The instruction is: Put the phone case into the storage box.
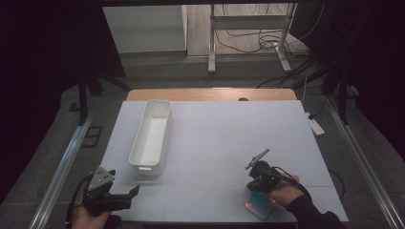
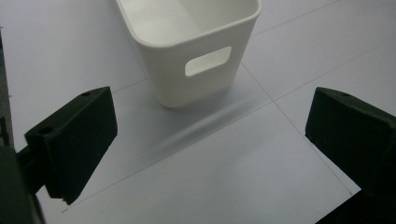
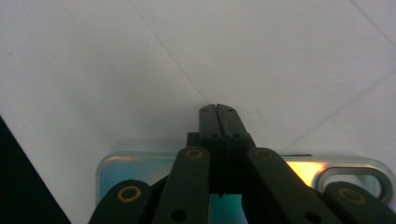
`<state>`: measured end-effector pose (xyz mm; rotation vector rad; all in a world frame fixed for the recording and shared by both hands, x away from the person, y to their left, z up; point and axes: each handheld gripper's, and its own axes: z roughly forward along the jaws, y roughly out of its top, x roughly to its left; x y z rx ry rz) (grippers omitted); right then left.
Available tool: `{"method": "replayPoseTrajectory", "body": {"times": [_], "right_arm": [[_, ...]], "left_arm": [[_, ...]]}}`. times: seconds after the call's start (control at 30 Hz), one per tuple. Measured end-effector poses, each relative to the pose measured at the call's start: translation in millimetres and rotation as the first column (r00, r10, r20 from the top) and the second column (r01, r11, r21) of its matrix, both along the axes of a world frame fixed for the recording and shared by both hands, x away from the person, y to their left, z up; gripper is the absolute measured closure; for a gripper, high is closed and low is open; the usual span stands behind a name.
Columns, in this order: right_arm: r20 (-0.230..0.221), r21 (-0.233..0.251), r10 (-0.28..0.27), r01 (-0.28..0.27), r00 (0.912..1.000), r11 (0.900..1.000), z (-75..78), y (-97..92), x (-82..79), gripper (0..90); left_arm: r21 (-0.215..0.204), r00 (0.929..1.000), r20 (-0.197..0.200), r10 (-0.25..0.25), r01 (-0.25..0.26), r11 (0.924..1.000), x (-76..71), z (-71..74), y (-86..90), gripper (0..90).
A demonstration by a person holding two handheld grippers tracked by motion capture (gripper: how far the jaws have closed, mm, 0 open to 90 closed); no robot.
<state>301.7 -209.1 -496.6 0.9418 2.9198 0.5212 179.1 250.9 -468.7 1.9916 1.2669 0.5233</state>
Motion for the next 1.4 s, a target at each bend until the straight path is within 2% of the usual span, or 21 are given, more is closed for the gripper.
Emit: {"method": "replayPoseTrajectory", "body": {"times": [0.13,0.23,0.33,0.5,0.7,0.83,0.93,1.1,1.27,1.4], "right_arm": [[0.022,0.036,-0.032,0.032,0.9992,0.9989,8.7,-10.4,0.3,89.3],[0.033,0.043,-0.052,0.051,0.9981,0.9978,13.8,-19.8,0.8,89.3],[0.046,0.043,-0.087,0.085,0.9951,0.9954,18.2,-37.6,1.3,89.3],[0.072,0.02,-0.129,0.128,0.989,0.9915,20.3,-66.5,-2.6,89.2],[0.087,-0.005,-0.169,0.17,0.9817,0.9854,20.1,-87.4,-9.6,89.3],[0.07,-0.01,-0.202,0.203,0.9769,0.9791,18.6,-102.9,-16.6,89.3],[0.063,-0.016,-0.217,0.218,0.9742,0.9758,16.9,-108.2,-20.7,89.3],[0.053,-0.028,-0.212,0.214,0.9758,0.9765,15.0,-107.7,-24.8,89.3],[0.034,-0.057,-0.211,0.213,0.9768,0.9754,11.2,-103.2,-22.1,89.3],[0.029,-0.06,-0.214,0.215,0.9764,0.9747,10.4,-102.4,-20.1,89.3]], "left_arm": [[0.002,1.0,0.0,0.0,0.0,1.0,0.1,0.0,-0.2,2.9],[0.001,1.0,0.0,0.0,0.0,1.0,0.2,0.0,0.0,2.9],[0.002,1.0,0.0,0.0,0.0,1.0,0.3,-0.1,-0.2,3.0],[0.001,1.0,-0.001,0.0,0.0,1.0,0.5,-0.2,-0.6,3.0],[0.006,1.0,-0.002,0.001,-0.001,1.0,0.7,-0.1,-0.8,3.1],[0.006,1.0,-0.002,0.0,0.0,1.0,0.9,-0.2,-0.9,3.1],[0.008,1.0,-0.002,0.0,0.0,1.0,1.0,-0.2,-1.3,3.1],[0.008,1.0,-0.003,0.0,0.0,1.0,1.2,-0.2,-1.3,3.1],[0.008,1.0,-0.002,-0.001,0.001,1.0,1.1,-0.2,-1.2,3.1],[0.008,1.0,-0.003,-0.002,0.002,1.0,1.3,-0.2,-1.2,3.2]]}}
